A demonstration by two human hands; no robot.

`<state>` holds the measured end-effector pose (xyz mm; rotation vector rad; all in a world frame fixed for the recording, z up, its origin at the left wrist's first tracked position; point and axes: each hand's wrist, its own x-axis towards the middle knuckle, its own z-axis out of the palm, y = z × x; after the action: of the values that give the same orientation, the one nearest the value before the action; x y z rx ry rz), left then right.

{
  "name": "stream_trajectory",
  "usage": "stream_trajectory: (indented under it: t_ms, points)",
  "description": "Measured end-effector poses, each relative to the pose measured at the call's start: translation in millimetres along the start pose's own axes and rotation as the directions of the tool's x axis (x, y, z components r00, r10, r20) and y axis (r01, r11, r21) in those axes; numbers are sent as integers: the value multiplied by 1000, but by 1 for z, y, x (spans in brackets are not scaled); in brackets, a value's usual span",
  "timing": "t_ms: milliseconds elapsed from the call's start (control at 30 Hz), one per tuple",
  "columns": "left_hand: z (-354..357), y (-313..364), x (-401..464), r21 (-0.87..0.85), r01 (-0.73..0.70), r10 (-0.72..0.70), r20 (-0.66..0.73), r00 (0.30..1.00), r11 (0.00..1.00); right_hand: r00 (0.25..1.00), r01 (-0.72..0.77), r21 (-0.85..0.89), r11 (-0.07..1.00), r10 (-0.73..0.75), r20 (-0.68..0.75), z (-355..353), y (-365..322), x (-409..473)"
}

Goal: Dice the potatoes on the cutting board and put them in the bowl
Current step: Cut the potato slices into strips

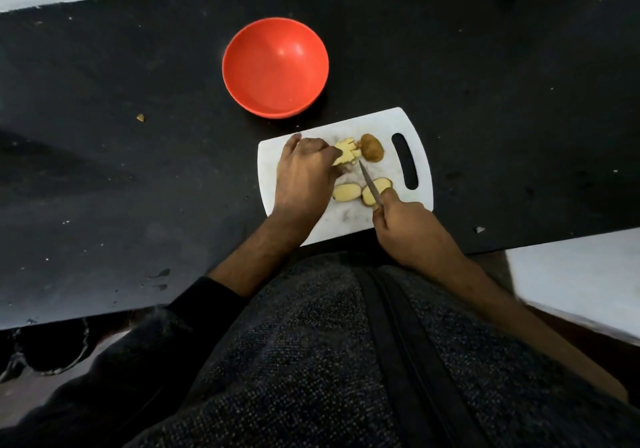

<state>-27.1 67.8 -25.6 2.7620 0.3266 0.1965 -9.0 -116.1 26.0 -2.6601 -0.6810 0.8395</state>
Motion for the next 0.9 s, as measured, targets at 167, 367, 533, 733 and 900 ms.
stream_trajectory:
  t_ms: [167, 367, 533, 733, 900]
  points:
    - [1, 12, -20, 17, -164, 163, 22, 986, 986, 998, -11, 15, 1000, 12, -60, 10, 0, -3]
    - [5, 11, -38, 110, -170, 151, 165, 975, 979, 996, -8, 45, 999, 11, -84, 19, 2, -10]
    - [9, 13, -39, -20, -48, 50, 95, 994, 999, 997, 37, 48, 998, -33, -76, 20, 6, -12]
    - [7, 26, -45, -391, 466, -418, 206, 885, 794, 992, 114, -9, 993, -114, -57, 12, 16, -9]
    - [11, 33, -49, -401, 509, -461, 218, 860, 761, 989, 143, -2, 990, -143, -25, 16, 17, -5]
